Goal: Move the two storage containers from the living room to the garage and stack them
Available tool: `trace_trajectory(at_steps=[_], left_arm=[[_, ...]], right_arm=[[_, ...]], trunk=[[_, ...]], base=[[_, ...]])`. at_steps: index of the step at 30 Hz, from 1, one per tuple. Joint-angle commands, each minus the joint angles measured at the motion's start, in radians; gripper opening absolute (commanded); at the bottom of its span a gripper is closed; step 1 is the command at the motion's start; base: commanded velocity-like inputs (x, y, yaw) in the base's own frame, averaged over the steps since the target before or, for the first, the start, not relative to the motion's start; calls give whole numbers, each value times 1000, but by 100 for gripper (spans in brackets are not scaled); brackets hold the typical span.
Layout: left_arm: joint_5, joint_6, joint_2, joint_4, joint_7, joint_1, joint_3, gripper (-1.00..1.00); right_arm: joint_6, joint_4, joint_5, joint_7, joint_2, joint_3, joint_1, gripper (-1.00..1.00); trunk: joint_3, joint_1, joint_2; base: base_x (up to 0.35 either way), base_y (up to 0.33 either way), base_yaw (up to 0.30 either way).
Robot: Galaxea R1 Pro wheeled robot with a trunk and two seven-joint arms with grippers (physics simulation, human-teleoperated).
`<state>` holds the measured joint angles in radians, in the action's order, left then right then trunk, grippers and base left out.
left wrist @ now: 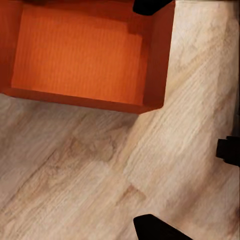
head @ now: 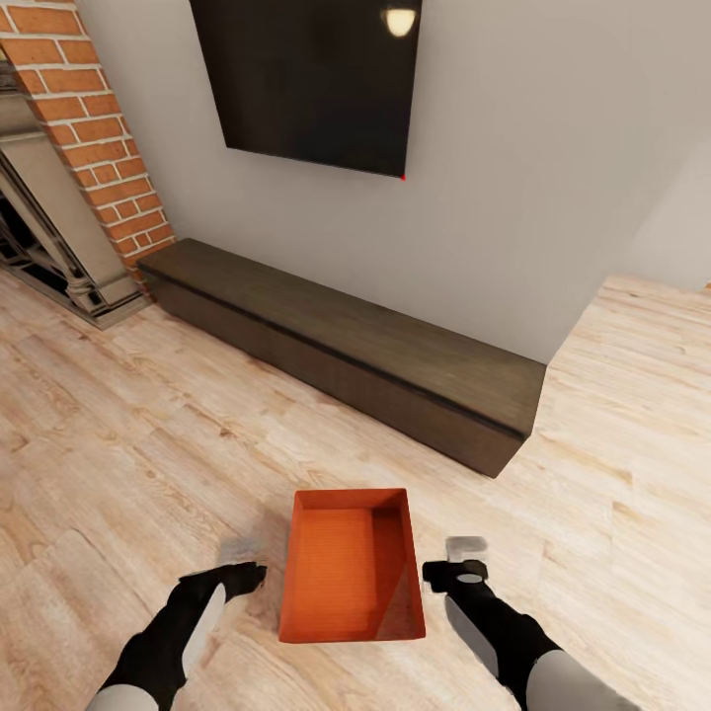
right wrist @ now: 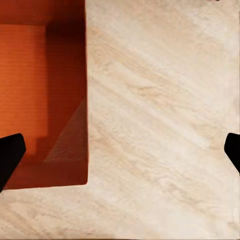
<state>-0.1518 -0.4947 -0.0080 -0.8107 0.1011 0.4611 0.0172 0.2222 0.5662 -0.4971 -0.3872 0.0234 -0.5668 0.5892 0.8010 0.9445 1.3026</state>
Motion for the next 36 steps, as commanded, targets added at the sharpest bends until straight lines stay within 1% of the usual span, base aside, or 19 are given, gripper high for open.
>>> trace_trajectory(at_steps=[1, 2, 3, 6, 7, 9, 10, 11, 12, 14, 15, 16, 18, 21, 36], left_arm=[[-9, -4, -1, 1, 6, 15, 2, 100], [-8, -4, -1, 5, 6, 26, 1, 100], [-7, -3, -1, 10, 6, 40, 1, 100], [-6, 0, -1, 52, 6, 91, 1, 100], [-6, 3, -1, 79, 6, 107, 1, 100], [0, 8, -3, 148, 6, 145, 0, 100], [4, 11, -5, 185, 6, 167, 0, 100], [6, 13, -7, 203, 6, 177, 0, 100], [10, 20, -13, 238, 6, 195, 0, 100], [20, 50, -35, 292, 6, 214, -1, 100], [27, 67, -49, 311, 6, 219, -1, 100], [45, 87, -72, 339, 6, 224, -1, 100], [60, 98, -88, 360, 6, 226, -1, 100], [70, 105, -97, 375, 6, 228, -2, 100], [72, 108, -97, 371, 7, 229, -2, 100]], right_arm=[[1, -19, -8, -11, 0, -8, 36, 100], [-3, -46, -9, -13, -6, -8, 69, 100], [-8, -77, -10, -14, -20, -8, 99, 100], [-57, -182, -10, -16, -81, -9, 161, 100], [-80, -214, -9, -16, -99, -9, 171, 100], [-122, -260, -9, -16, -124, -10, 184, 100], [-135, -272, -8, -18, -132, -10, 188, 100], [-139, -276, -8, -20, -135, -10, 190, 100], [-146, -283, -8, -22, -140, -10, 192, 100], [-151, -291, -8, -26, -154, -10, 194, 100], [-152, -294, -8, -26, -159, -10, 195, 100], [-153, -305, -9, -27, -165, -10, 196, 100], [-151, -326, -10, -27, -168, -10, 196, 100], [-148, -343, -11, -27, -171, -11, 196, 100], [-154, -354, -3, -27, -174, -12, 196, 100]], trunk=[[1, 0, 0], [1, 0, 0], [1, 0, 0], [1, 0, 0], [1, 0, 0], [1, 0, 0], [1, 0, 0], [1, 0, 0], [1, 0, 0], [1, 0, 0], [1, 0, 0], [1, 0, 0], [1, 0, 0], [1, 0, 0], [1, 0, 0]], base=[[0, 0, 0], [0, 0, 0], [0, 0, 0], [0, 0, 0], [0, 0, 0], [0, 0, 0], [0, 0, 0], [0, 0, 0], [0, 0, 0], [0, 0, 0], [0, 0, 0], [0, 0, 0], [0, 0, 0], [0, 0, 0], [0, 0, 0]])
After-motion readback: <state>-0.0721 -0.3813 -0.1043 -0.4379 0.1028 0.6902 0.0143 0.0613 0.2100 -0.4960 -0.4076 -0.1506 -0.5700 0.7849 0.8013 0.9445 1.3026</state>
